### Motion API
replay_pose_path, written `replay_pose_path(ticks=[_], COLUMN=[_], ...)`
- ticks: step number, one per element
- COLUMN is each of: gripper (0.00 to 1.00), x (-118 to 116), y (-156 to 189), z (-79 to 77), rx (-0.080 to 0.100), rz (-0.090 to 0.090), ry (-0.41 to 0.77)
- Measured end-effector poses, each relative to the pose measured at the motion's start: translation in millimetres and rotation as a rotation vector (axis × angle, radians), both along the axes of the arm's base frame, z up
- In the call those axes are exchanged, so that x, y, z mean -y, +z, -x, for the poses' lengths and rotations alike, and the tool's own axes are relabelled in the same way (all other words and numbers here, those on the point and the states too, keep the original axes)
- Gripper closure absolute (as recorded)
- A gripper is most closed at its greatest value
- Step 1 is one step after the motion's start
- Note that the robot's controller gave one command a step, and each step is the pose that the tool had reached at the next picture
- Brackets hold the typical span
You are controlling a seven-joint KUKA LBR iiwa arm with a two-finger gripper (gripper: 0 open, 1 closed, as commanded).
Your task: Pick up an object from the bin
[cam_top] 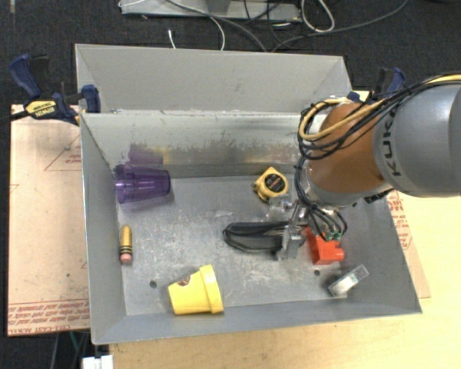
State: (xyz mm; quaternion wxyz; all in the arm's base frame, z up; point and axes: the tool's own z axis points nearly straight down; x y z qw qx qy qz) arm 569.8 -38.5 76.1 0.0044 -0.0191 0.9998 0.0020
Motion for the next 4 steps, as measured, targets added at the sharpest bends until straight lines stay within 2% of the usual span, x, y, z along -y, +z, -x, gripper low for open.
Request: replay_pose_path(ticks=[1,2,4], gripper=[1.0,1.0,1.0], x=[0,-1,-1], y=[0,17,43], z=[0.0,2.0,1.2], rx=[0.0,-0.006,-0.003], rz=[0.0,-0.001,-0.001], ry=[0.0,0.001,0.002])
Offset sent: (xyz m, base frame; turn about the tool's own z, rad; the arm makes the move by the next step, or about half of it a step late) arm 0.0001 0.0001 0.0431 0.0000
